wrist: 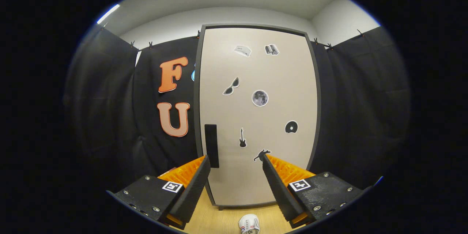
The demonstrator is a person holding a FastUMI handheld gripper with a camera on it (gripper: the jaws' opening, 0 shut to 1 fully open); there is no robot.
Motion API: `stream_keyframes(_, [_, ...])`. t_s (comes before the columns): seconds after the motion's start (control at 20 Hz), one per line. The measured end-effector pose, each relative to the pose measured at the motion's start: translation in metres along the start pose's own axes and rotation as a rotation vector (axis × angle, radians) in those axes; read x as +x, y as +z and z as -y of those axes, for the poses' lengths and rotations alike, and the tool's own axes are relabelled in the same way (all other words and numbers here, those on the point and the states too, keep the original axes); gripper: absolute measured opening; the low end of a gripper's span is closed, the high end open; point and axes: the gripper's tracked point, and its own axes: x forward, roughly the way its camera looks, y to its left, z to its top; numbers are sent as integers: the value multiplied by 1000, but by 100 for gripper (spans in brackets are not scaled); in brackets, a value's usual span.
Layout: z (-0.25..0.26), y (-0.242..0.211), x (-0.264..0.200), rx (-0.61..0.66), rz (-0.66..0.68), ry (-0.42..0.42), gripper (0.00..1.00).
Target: Open the shoe cabinet door, grab the shoes and put them into the shoe cabinet, then close the shoe cabinet door.
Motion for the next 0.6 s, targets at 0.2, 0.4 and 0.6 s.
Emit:
stream_keyframes(0.2, [-17,-4,21,-1,1,19,90])
stream_keyframes(0.4, [-39,-12,42,8,-9,55,90])
stream_keyframes(0.6, [-52,-22,69,11,-24,67,90])
